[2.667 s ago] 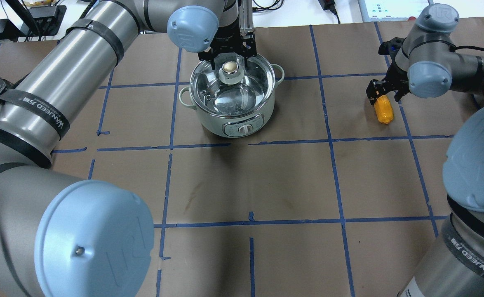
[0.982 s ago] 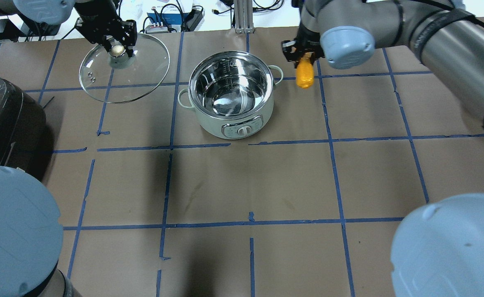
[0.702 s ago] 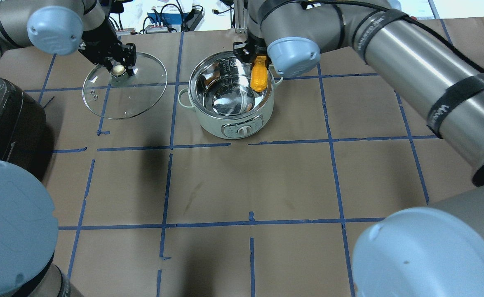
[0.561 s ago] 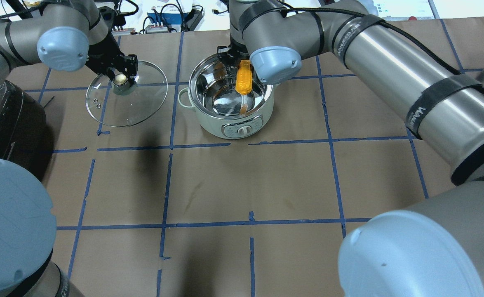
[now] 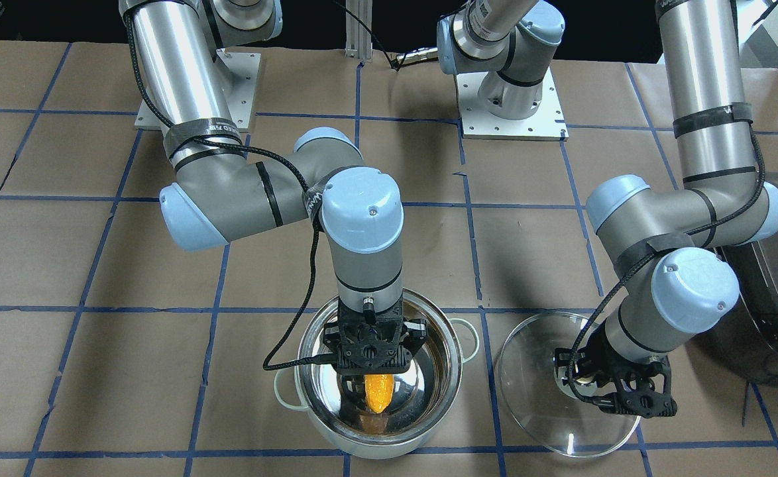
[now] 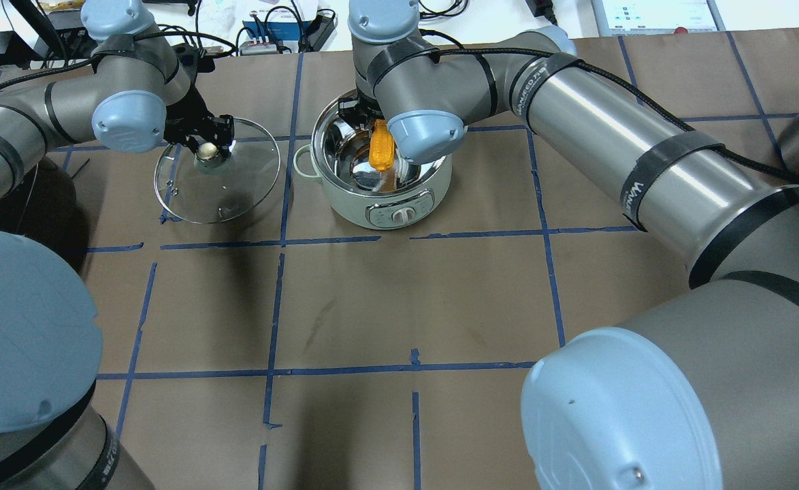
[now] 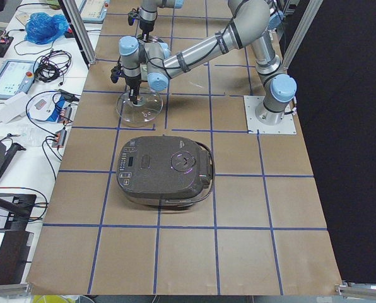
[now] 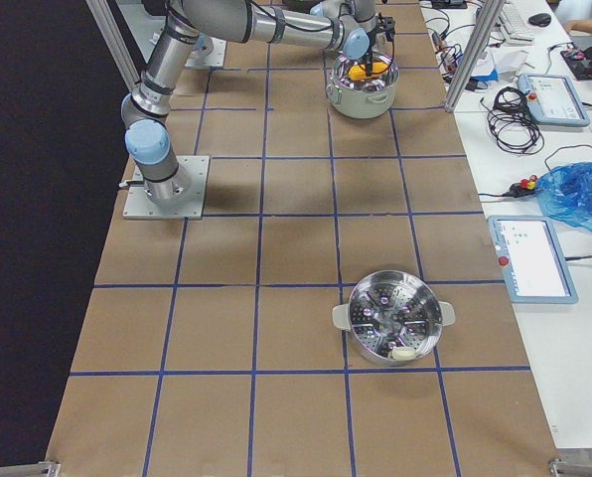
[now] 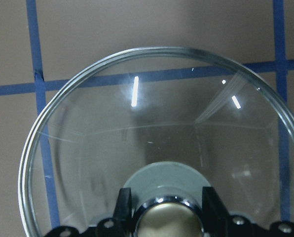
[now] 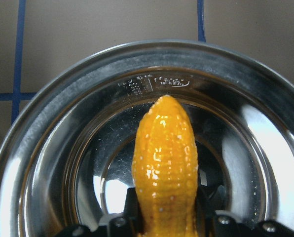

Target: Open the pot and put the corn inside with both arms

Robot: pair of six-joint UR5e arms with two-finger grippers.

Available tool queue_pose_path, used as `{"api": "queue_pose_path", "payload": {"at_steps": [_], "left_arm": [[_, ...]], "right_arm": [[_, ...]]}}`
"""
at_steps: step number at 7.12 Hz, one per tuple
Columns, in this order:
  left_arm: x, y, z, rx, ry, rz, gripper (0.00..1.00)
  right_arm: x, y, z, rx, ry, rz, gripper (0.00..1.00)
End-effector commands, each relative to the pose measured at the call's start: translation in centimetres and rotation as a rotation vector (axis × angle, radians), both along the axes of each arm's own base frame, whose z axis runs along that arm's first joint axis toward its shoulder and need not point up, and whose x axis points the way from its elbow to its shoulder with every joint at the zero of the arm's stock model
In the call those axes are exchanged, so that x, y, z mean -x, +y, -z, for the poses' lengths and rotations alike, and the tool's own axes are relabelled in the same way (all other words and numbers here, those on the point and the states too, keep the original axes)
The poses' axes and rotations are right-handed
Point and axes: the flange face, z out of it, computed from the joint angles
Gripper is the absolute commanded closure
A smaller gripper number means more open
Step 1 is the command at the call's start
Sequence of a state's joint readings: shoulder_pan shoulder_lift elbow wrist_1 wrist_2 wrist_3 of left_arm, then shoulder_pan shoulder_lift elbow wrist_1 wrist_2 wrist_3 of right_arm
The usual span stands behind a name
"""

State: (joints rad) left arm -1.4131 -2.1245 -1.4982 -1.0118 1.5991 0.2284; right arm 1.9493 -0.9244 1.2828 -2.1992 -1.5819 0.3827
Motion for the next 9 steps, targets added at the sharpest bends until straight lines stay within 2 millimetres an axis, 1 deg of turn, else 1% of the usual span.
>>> {"api": "queue_pose_path", "payload": {"at_steps": [1, 2, 3, 4, 5, 6, 7, 8, 9], "left_arm": [[0.0, 0.0, 0.2, -0.007, -0.002, 0.010, 0.00], [0.0, 0.1, -0.7, 0.009, -0.002, 0.012, 0.00], [0.0, 0.3, -3.7, 0.052, -0.013, 0.012, 0.00], [0.1, 1.1, -8.3, 0.082, -0.017, 0.012, 0.00], [0.5, 3.7, -12.1, -0.024, -0.001, 0.009, 0.00], [1.2, 6.4, -17.3, -0.066, -0.001, 0.009, 0.00], [1.9, 8.5, -21.6, -0.085, 0.001, 0.010, 0.00], [2.5, 10.0, -25.3, -0.064, 0.001, -0.016, 0.00], [3.8, 12.3, -28.6, -0.013, 0.001, -0.010, 0.00]], "right_arm": [[0.2, 0.6, 2.9, -0.034, 0.018, -0.011, 0.27], [0.3, 0.6, 3.4, -0.019, 0.015, -0.020, 0.00], [0.4, 0.5, 2.6, -0.011, 0.012, -0.020, 0.00], [0.6, 0.3, 0.7, 0.017, 0.000, -0.017, 0.00], [1.4, 0.2, -3.5, 0.072, -0.016, -0.008, 0.00], [3.6, 0.9, -7.6, 0.074, -0.015, 0.016, 0.00], [7.5, 2.7, -12.0, 0.010, 0.004, 0.061, 0.00], [11.5, 4.6, -16.3, -0.037, 0.020, 0.104, 0.00], [14.7, 6.7, -18.8, -0.112, 0.060, 0.102, 0.00]]}}
